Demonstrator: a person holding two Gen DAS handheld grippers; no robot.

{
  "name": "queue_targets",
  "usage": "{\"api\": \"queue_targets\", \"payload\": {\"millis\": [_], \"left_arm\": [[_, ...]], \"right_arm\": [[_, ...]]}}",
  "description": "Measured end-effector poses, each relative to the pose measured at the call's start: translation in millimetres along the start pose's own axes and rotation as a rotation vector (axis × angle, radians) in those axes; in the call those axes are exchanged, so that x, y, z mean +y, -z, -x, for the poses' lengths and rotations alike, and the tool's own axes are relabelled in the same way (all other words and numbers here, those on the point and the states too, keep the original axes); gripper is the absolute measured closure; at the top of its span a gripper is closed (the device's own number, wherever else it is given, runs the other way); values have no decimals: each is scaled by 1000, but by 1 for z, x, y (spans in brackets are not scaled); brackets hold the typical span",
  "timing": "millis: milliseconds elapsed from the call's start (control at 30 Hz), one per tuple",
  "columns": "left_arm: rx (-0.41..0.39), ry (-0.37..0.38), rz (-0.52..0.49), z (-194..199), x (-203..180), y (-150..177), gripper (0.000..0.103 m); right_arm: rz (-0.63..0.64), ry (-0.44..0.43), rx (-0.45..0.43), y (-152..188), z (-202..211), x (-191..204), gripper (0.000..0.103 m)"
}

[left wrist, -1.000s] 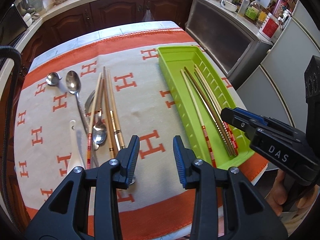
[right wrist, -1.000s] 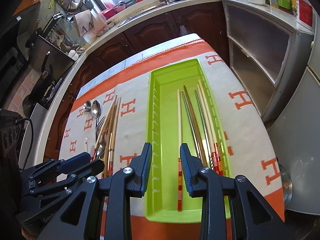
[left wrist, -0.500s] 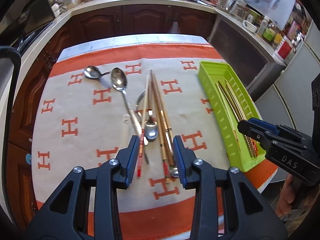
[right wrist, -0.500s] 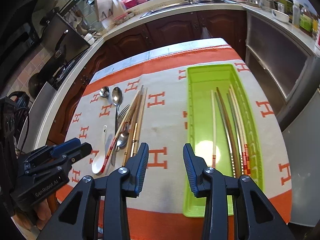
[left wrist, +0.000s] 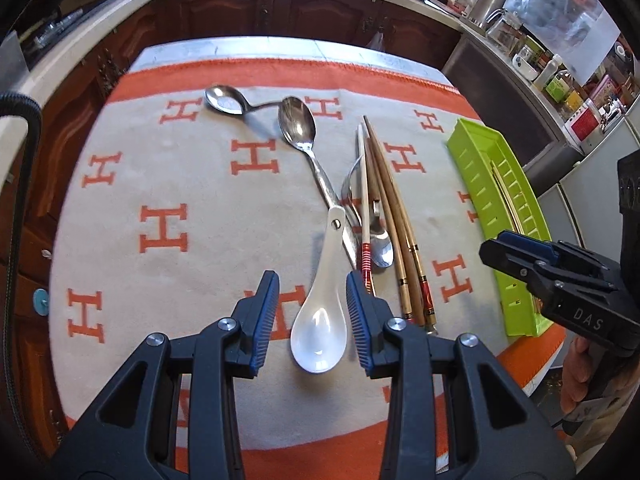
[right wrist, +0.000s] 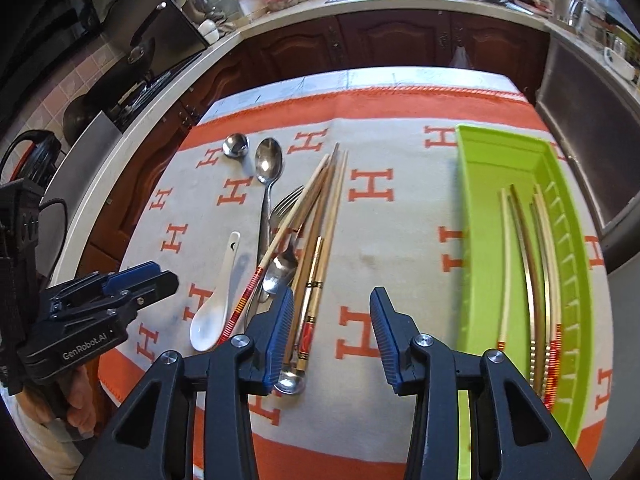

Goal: Organize utensils
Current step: 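Grasp the white ceramic spoon with the left tool while the right tool grasps a red-striped chopstick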

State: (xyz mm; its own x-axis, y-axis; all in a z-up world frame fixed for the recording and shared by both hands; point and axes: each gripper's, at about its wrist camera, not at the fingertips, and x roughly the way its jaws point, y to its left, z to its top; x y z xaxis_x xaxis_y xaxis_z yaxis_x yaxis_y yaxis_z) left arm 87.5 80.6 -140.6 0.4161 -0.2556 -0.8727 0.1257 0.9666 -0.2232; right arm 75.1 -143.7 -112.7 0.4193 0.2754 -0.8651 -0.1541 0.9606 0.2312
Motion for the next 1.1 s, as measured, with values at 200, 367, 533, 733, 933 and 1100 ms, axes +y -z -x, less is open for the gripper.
{"api": "queue_targets", "payload": {"millis": [200, 367, 533, 733, 933, 1100], "left_arm": [[23, 88, -52, -31, 5, -6, 72], [29, 172, -97, -53, 8, -13, 72], [67, 292, -76, -75, 15, -15, 72], [40, 385, -53, -84, 19, -18, 72], [16, 376, -52, -92, 18, -18, 90], [0, 356, -22, -91, 21, -15, 93]], "right_arm": [[-9, -35, 62, -4, -32, 5, 63], [-13, -45, 91, -7, -52, 6, 63], [-27, -50, 107, -9, -65, 4, 63], [-29, -59, 106, -15, -73, 8, 63], [-37, -80, 103, -20, -78, 16, 63], [-29, -96, 96, -25, -84, 25, 67]]}}
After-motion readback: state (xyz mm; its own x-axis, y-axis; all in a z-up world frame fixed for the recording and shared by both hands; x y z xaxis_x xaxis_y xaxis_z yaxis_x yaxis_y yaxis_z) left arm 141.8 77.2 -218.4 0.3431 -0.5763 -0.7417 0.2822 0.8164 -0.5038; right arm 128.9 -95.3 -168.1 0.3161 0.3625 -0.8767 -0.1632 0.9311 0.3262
